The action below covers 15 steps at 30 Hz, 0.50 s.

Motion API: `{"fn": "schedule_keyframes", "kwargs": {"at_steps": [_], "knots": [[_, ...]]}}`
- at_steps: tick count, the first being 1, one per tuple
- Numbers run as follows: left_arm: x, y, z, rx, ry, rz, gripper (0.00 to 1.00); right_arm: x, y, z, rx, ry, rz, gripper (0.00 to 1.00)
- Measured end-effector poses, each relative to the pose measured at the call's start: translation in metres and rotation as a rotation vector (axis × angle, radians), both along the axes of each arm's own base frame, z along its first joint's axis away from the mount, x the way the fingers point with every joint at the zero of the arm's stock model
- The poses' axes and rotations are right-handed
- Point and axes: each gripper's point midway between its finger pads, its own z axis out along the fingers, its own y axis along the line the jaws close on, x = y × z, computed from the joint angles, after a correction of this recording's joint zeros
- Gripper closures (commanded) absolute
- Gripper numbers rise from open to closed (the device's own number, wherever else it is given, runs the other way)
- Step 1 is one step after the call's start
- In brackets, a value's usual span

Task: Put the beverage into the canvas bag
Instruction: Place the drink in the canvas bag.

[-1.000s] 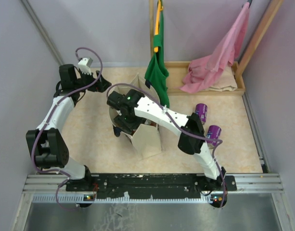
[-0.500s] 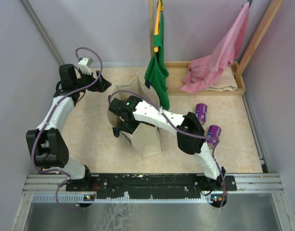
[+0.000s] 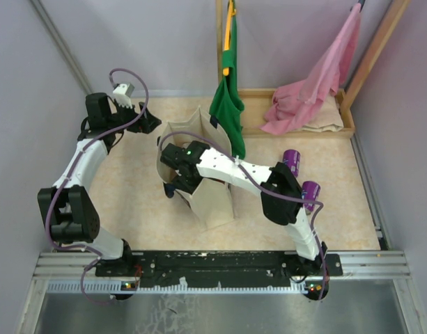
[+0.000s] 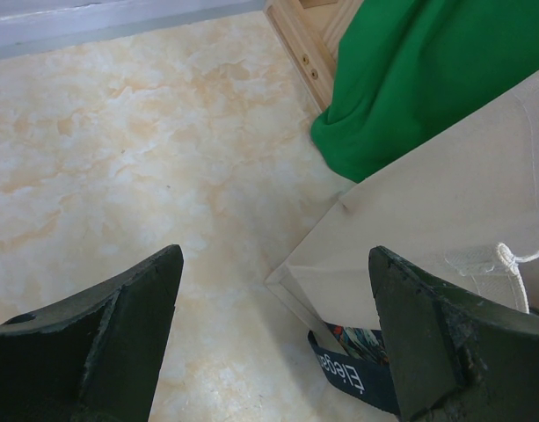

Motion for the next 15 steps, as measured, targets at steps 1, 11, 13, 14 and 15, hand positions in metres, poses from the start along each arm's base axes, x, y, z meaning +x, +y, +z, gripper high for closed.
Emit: {"fn": "schedule_keyframes", "kwargs": {"at_steps": [1, 11, 13, 14, 15], "knots": [[0.0000, 0.0000, -0.0001, 0.000, 0.000, 0.000, 0.08, 0.0003, 0.0004, 0.0003, 0.003, -0.004, -0.001, 0.42], [0.0000, -0.0001, 0.0000, 0.000, 0.000, 0.000, 0.08, 0.0026, 0.0030, 0.0009, 0.014, -0.032, -0.002, 0.27], [-0.0001, -0.0001, -0.0001, 0.000, 0.000, 0.000, 0.08, 0.0050, 0.0039, 0.0012, 0.017, -0.044, -0.006, 0.25], [-0.0001, -0.0001, -0.0001, 0.000, 0.000, 0.000, 0.08, 0.0068, 0.0049, 0.0014, 0.020, -0.053, -0.007, 0.24], [0.0000, -0.0001, 0.0000, 0.000, 0.000, 0.000, 0.08, 0.0082, 0.0058, 0.0016, 0.023, -0.060, -0.008, 0.24]]}}
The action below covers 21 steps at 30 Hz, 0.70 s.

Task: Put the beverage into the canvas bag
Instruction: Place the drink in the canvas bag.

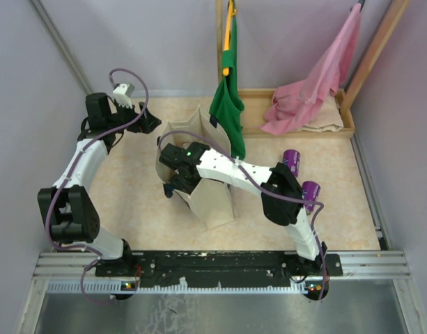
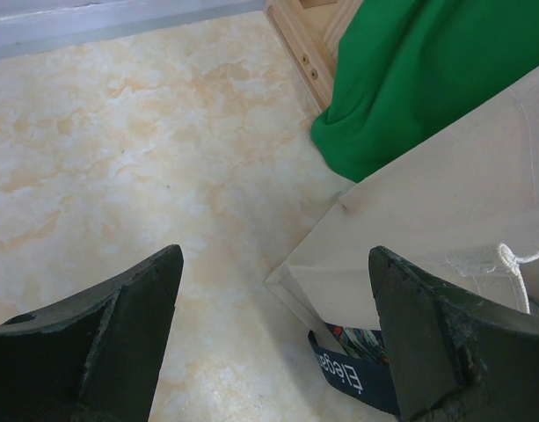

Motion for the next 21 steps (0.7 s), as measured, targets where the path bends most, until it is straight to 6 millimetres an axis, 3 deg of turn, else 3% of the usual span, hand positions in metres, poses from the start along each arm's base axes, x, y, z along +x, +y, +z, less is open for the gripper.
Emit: {"fn": "schedule_keyframes", "kwargs": {"at_steps": [6, 9, 14, 16, 21], "knots": [[0.000, 0.000, 0.000, 0.000, 0.000, -0.001, 0.08, 0.006, 0.003, 0.002, 0.018, -0.034, -0.005, 0.20], [0.000, 0.000, 0.000, 0.000, 0.000, -0.002, 0.08, 0.007, 0.001, 0.004, 0.028, -0.048, -0.010, 0.13], [-0.001, -0.001, 0.000, -0.003, 0.000, -0.006, 0.08, 0.011, 0.000, 0.020, 0.058, -0.095, -0.018, 0.11], [-0.001, -0.001, 0.000, -0.003, 0.000, -0.008, 0.08, 0.014, 0.000, 0.028, 0.076, -0.119, -0.024, 0.01], [-0.001, -0.002, 0.000, -0.004, 0.000, -0.011, 0.08, 0.022, 0.000, 0.046, 0.109, -0.182, -0.045, 0.01]]}}
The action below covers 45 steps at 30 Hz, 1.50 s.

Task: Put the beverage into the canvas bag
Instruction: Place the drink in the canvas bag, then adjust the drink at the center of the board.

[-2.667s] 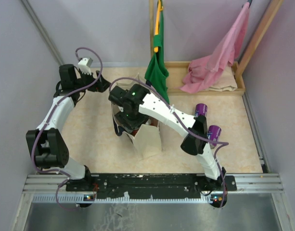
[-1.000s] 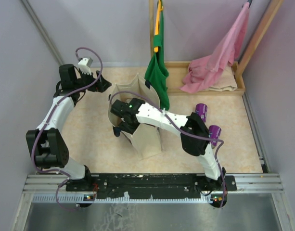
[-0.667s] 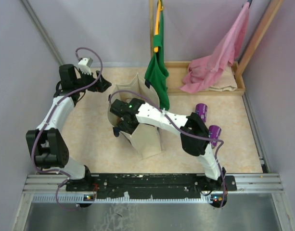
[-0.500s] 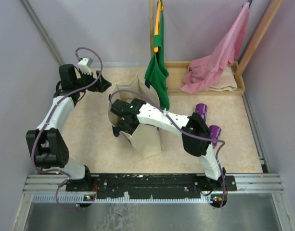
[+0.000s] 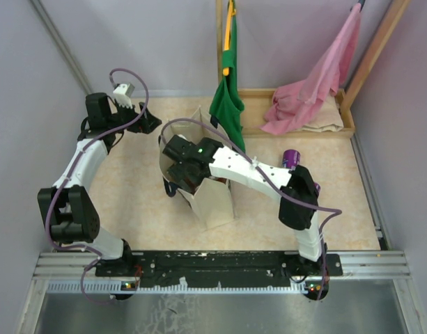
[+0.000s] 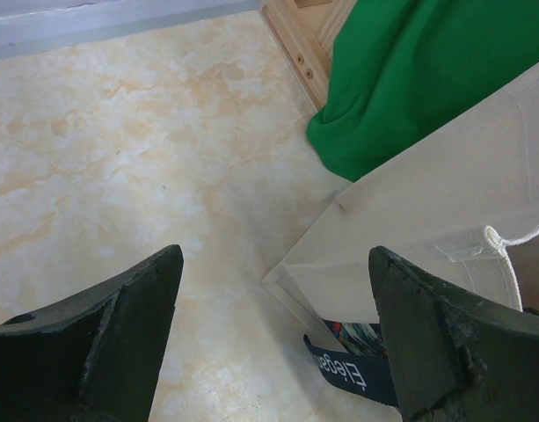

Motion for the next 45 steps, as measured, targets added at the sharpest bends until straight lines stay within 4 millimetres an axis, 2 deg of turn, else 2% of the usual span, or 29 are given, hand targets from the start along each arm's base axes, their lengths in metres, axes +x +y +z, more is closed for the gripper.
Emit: {"fn": "schedule_keyframes", "kwargs": {"at_steps": [7, 9, 14, 18, 20, 23, 25, 27, 30, 31, 33, 36, 41, 45], "knots": [[0.000, 0.000, 0.000, 0.000, 0.000, -0.001, 0.08, 0.014, 0.001, 0.027, 0.051, -0.112, -0.031, 0.01], [0.000, 0.000, 0.000, 0.000, 0.000, 0.000, 0.08, 0.021, 0.001, 0.041, 0.073, -0.159, -0.048, 0.01], [0.000, 0.000, 0.001, -0.001, -0.002, 0.000, 0.08, 0.041, 0.002, 0.090, 0.144, -0.303, -0.103, 0.01], [-0.001, 0.000, 0.002, -0.002, -0.004, 0.001, 0.07, 0.057, -0.009, 0.131, 0.178, -0.437, -0.187, 0.01], [-0.001, 0.000, 0.003, -0.002, -0.005, 0.000, 0.07, 0.065, -0.024, 0.152, 0.191, -0.498, -0.262, 0.01], [-0.001, 0.000, 0.005, 0.001, -0.011, -0.001, 0.07, 0.076, -0.061, 0.179, 0.228, -0.545, -0.422, 0.02], [-0.001, 0.000, 0.007, 0.004, -0.017, -0.001, 0.07, 0.088, -0.102, 0.189, 0.250, -0.546, -0.574, 0.03], [-0.001, 0.000, 0.008, 0.006, -0.023, -0.002, 0.07, 0.101, -0.161, 0.193, 0.246, -0.541, -0.750, 0.05], [-0.001, 0.000, 0.010, 0.007, -0.029, -0.003, 0.07, 0.099, -0.246, 0.182, 0.197, -0.510, -0.966, 0.07], [-0.001, 0.000, 0.011, 0.007, -0.030, -0.002, 0.07, 0.093, -0.266, 0.173, 0.173, -0.485, -1.013, 0.07], [-0.001, 0.000, 0.011, 0.006, -0.031, -0.002, 0.07, 0.082, -0.287, 0.155, 0.146, -0.430, -1.063, 0.07], [-0.001, 0.000, 0.011, 0.006, -0.031, -0.002, 0.07, 0.070, -0.303, 0.115, 0.101, -0.312, -1.111, 0.08], [-0.001, 0.000, 0.012, 0.006, -0.033, -0.002, 0.07, 0.052, -0.318, 0.028, 0.038, -0.098, -1.173, 0.09], [-0.001, 0.000, 0.016, 0.006, -0.042, -0.002, 0.07, 0.045, -0.322, -0.007, 0.045, -0.018, -1.196, 0.08]]}}
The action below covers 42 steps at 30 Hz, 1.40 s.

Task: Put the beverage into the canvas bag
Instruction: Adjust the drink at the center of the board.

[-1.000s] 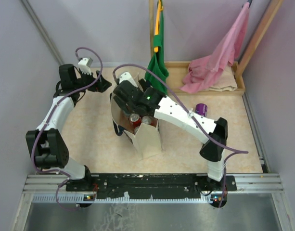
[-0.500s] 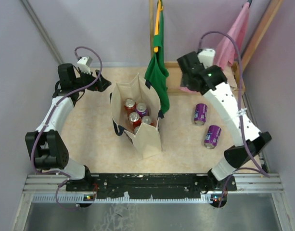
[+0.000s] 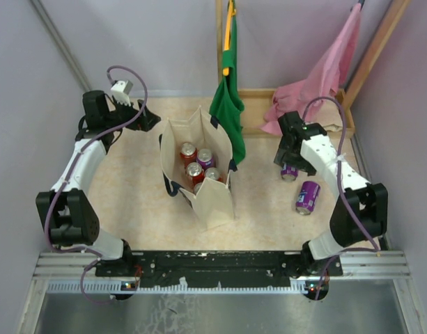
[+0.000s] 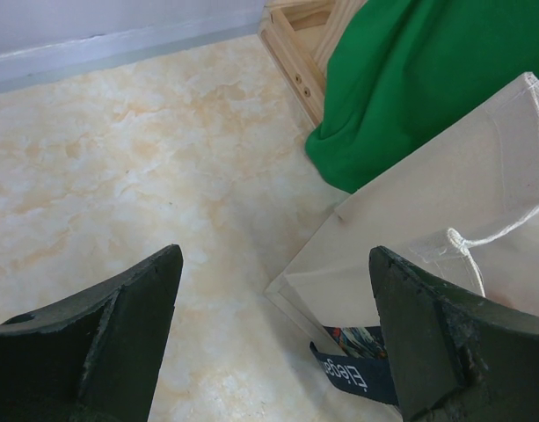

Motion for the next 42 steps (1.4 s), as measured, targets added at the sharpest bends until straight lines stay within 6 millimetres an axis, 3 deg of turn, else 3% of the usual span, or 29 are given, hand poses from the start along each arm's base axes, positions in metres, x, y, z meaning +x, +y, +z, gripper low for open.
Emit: {"fn": "schedule_keyframes", "kwargs": {"at_steps": [11, 16, 27, 32, 37, 42], "knots": [[-0.002, 0.000, 0.012, 0.001, -0.028, 0.000, 0.07, 0.047, -0.003, -0.057, 0.078, 0.018, -0.002, 0.08], [-0.004, 0.000, 0.017, 0.003, -0.039, 0.000, 0.07, 0.050, -0.007, -0.095, 0.072, 0.115, 0.014, 0.09], [-0.007, 0.001, 0.022, 0.007, -0.050, 0.003, 0.07, 0.054, -0.002, -0.099, 0.095, 0.114, 0.063, 0.16], [-0.007, 0.000, 0.022, 0.007, -0.050, 0.003, 0.07, 0.041, -0.001, -0.111, 0.103, 0.148, 0.072, 0.29], [-0.007, 0.000, 0.022, 0.007, -0.050, 0.002, 0.07, 0.033, -0.001, -0.115, 0.112, 0.161, 0.077, 0.57], [-0.007, -0.001, 0.022, 0.007, -0.050, 0.000, 0.07, 0.033, 0.000, -0.110, 0.115, 0.146, 0.089, 0.74]]}}
